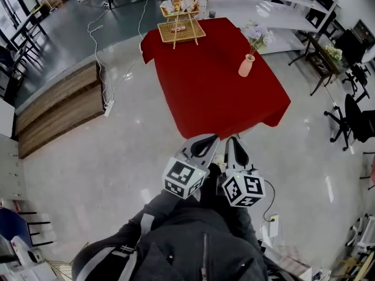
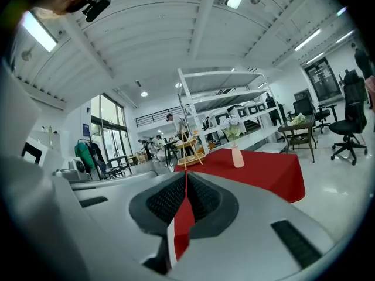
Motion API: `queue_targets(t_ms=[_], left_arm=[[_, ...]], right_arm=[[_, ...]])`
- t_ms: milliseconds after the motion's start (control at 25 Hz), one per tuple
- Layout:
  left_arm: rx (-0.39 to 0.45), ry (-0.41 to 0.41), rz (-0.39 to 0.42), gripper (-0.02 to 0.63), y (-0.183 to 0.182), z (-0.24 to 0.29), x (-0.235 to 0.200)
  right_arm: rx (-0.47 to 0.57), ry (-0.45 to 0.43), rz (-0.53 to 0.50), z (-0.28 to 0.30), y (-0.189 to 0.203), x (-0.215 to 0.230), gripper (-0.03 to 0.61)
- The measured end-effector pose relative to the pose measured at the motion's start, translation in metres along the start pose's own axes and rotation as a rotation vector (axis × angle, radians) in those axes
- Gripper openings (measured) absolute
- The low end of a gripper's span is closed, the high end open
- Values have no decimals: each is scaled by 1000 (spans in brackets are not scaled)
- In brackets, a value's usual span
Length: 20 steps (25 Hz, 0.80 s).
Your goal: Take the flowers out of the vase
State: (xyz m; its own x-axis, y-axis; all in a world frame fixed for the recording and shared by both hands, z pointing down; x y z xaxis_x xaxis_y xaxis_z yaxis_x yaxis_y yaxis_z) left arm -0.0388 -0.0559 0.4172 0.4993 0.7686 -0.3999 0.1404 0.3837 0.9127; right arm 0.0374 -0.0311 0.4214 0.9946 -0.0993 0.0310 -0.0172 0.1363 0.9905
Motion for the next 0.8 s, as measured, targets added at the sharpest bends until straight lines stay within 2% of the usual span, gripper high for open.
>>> queue_targets(t_ms=[280,800], left_arm=[[19,6,-5,9,-17,41,-11],[3,-6,-9,9,-31,118,-32]], right_arm=[[-20,0,-21,34,-5,30,14],[-35,-36,21,102,-13,86,14]])
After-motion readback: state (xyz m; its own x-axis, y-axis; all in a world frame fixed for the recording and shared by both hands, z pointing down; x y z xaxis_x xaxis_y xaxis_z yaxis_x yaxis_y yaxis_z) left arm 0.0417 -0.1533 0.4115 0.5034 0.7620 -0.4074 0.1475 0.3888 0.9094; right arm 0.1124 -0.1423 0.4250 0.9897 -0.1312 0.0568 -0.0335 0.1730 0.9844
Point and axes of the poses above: the fingertips, and each gripper's own axes: z forward along the fingers, x to its right, y out of its underside, the point moved 3 cm from there along -z, backward along the fingers, and after that the axes turned 14 degrees about -z, right-handed, at the moved point
